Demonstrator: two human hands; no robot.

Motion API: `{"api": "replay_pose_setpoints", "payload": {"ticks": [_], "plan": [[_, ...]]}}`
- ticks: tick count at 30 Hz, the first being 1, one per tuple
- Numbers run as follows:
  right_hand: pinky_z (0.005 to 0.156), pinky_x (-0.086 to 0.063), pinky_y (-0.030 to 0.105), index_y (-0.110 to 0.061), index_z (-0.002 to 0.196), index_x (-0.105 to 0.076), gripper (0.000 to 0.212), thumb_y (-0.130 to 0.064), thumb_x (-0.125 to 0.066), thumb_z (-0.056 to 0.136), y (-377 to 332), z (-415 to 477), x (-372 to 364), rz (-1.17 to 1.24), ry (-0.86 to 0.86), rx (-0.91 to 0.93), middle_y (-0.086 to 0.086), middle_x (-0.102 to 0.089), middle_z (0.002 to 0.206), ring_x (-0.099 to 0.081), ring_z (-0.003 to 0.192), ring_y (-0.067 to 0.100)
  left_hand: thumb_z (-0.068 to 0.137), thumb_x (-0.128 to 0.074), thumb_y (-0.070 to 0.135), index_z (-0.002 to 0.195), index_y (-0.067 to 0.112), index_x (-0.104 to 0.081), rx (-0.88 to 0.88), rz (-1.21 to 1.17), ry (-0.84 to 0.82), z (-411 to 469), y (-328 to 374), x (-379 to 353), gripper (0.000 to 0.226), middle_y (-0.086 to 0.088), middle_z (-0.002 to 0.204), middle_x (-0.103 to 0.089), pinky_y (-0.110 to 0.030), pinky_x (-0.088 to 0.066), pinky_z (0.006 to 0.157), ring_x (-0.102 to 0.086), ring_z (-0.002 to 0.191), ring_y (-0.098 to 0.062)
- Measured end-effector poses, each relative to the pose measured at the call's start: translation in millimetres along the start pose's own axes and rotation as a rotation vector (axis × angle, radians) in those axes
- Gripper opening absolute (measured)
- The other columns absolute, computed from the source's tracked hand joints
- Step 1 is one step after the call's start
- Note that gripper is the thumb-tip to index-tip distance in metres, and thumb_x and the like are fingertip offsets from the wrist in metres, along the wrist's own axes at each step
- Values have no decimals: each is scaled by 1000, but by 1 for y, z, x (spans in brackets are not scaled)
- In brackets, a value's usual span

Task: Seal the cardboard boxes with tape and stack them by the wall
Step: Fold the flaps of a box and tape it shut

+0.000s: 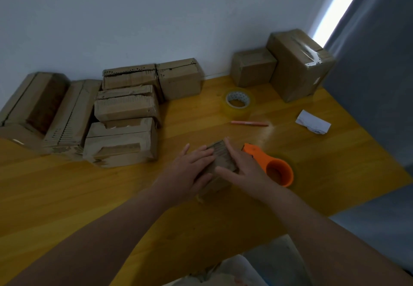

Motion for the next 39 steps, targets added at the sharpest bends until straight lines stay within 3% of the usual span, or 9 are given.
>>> {"api": "replay_pose_setpoints", "payload": {"ticks": [3, 6, 14, 18, 20, 23, 29, 34, 39], "plan": [[121, -10, 38, -28, 153, 14, 112, -80, -48, 75, -10, 3, 2, -521, -44, 87, -16, 21, 159, 4, 149, 12, 93, -27, 52, 145, 14, -39, -43, 4, -55, 0, -3, 2, 66, 1, 153, -33, -28, 8, 115, -11, 141, -4], [122, -10, 40, -19, 151, 21, 127, -82, -54, 71, -16, 7, 3, -804, -90, 132, -5, 31, 157, 8, 149, 17, 90, -30, 58, 147, 14, -34, -75, 29, -89, 1, -4, 3, 72, 2, 155, -28, -22, 14, 112, -5, 142, -1], [122, -10, 43, -15, 150, 22, 119, -73, -53, 79, -20, 2, 2, -985, -106, 145, 1, 30, 158, 13, 149, 21, 79, -32, 70, 147, 18, -36, -38, 96, -92, 3, -1, -1, 85, 4, 155, -30, -27, -6, 115, -13, 145, -7], [121, -9, 36, -16, 155, 3, 105, -61, -60, 84, -20, -9, 7, -911, -60, 209, 0, 8, 163, 2, 150, 18, 80, -38, 67, 144, 17, -41, -38, 116, -65, 5, 3, 2, 81, 3, 152, -35, -28, -16, 111, -19, 144, -10], [117, -25, 37, -10, 151, -27, 94, -56, -69, 80, -22, -17, 10, -890, 45, 280, 6, -23, 159, -26, 146, 21, 83, -49, 62, 144, 18, -40, -31, 116, -68, 8, 4, 3, 76, 3, 152, -34, -28, -18, 112, -19, 144, -10], [87, -56, 37, -6, 115, -70, 69, -48, -85, 64, -25, -28, 20, -870, 289, 413, 10, -67, 122, -67, 107, 26, 85, -59, 54, 146, 19, -35, -4, 110, -70, 12, 7, 9, 74, 4, 153, -30, -27, -15, 114, -22, 142, -12], [75, -58, 32, -18, 79, -72, 29, -46, -73, 73, -24, -18, 43, -668, 385, 360, 1, -74, 87, -69, 83, 20, 79, -63, 60, 153, 23, -4, 165, 112, -170, 22, -3, 14, 102, 5, 150, -12, -30, -40, 104, -30, 131, -14], [102, -44, 34, -30, 142, -43, 77, -52, -76, 75, -11, 22, 72, -422, 189, 67, -9, -50, 140, -48, 126, 12, 77, -71, 52, 154, 20, -3, 378, 20, -176, 54, -24, 47, 108, -1, 155, -21, -34, -32, 110, -27, 139, -18], [109, -39, 46, -35, 154, -2, 131, -32, -92, 59, -28, 75, 113, -117, 33, 126, -7, -35, 153, -36, 138, 18, 69, -78, 39, 149, 22, -21, 325, -259, -42, 108, -19, 86, 100, 5, 137, -32, -26, -38, 100, -35, 127, -15]]}}
Point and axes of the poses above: each hand's wrist, its own z-axis towards the middle knuckle, its own x-axis out of the back of the hand, y = z × x, the point moved 6 cm from there along z, towards the middle knuckle
